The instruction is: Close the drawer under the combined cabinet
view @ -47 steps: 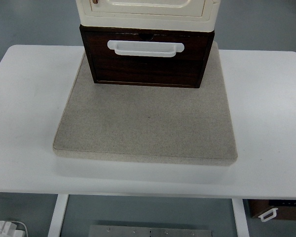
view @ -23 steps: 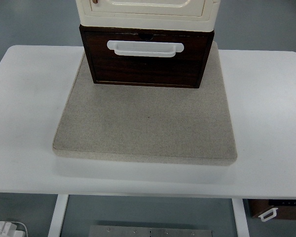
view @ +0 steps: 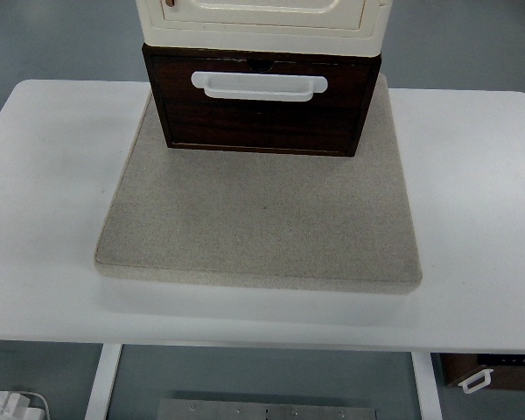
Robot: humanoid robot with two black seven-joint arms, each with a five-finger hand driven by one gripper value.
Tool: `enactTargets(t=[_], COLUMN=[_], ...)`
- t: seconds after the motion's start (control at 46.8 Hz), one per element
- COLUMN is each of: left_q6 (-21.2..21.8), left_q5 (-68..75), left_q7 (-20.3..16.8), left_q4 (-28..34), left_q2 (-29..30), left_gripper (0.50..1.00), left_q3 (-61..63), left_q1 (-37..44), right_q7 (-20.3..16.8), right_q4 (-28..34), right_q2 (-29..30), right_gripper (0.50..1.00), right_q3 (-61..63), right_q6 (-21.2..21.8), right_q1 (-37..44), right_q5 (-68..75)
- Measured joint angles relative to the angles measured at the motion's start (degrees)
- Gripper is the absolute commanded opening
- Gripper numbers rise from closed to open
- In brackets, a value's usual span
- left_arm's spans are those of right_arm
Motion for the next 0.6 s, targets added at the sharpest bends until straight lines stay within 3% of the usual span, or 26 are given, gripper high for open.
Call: enactTargets(t=[0.363, 0.599], left_q6=[5.5, 6.0], left_q5=[-1.5, -3.0], left_q7=[0.5, 0.4], left_q4=[0.0, 1.1], left_q2=[-6.9, -10.5], left_gripper=[1.000, 1.000], left_q3=[0.0, 0.0], left_q1=[4.3, 6.4], right_q7=[-0.1, 0.0], right_q4=[0.0, 0.0], right_q2=[0.0, 0.0], right_gripper=[0.952, 0.952], right_q3=[-0.2, 0.3], right_q6=[0.0, 0.0], right_q1=[-0.1, -0.1], right_q5=[0.0, 0.0])
